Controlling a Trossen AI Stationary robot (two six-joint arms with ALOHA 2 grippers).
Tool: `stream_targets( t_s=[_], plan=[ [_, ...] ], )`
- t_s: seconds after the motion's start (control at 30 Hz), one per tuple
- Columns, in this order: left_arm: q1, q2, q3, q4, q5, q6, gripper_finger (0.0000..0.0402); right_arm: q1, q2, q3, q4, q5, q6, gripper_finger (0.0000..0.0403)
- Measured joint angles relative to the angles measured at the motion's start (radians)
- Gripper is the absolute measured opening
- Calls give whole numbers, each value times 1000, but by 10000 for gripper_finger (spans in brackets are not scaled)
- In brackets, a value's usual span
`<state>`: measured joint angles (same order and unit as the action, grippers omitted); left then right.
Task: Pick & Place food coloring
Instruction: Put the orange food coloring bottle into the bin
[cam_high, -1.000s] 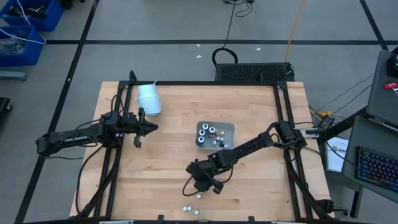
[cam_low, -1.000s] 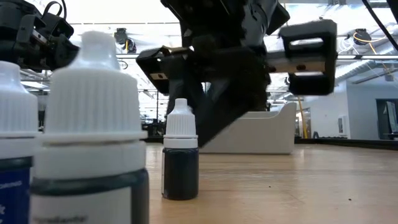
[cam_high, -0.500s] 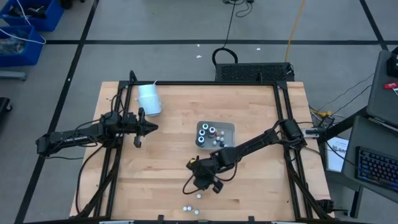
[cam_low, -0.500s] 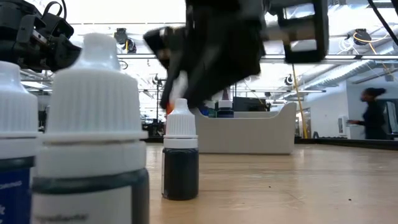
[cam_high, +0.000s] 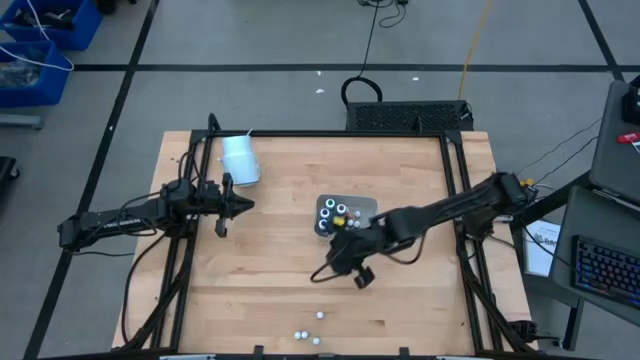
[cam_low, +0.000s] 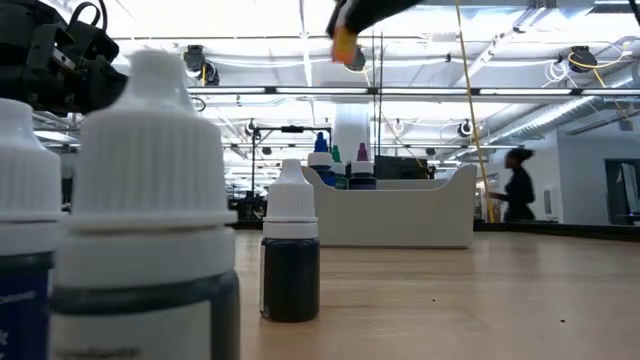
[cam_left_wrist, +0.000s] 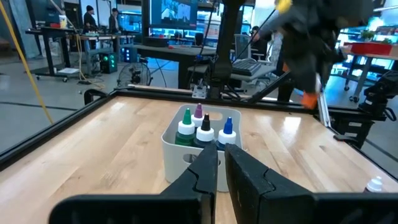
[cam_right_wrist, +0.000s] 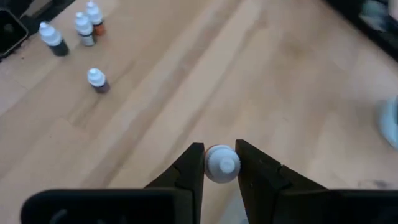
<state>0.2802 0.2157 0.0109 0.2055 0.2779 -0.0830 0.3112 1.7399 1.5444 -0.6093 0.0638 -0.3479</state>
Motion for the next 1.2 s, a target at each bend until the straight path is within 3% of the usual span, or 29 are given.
stream_targets(
  t_s=[0.3,0.77,0.97,1.2],
  plan=[
    [0,0,0,0,0,0,37,-39,-132,0,-140,18,119,68],
    [0,0,0,0,0,0,37,-44,-149,0,-156,20,246,66],
    [0,0,0,0,0,0,37,-69,-172,0,-242,122,378,70],
    [0,0,0,-2,0,0,37,-97,-183,0,-314,132,501,63]
  ],
)
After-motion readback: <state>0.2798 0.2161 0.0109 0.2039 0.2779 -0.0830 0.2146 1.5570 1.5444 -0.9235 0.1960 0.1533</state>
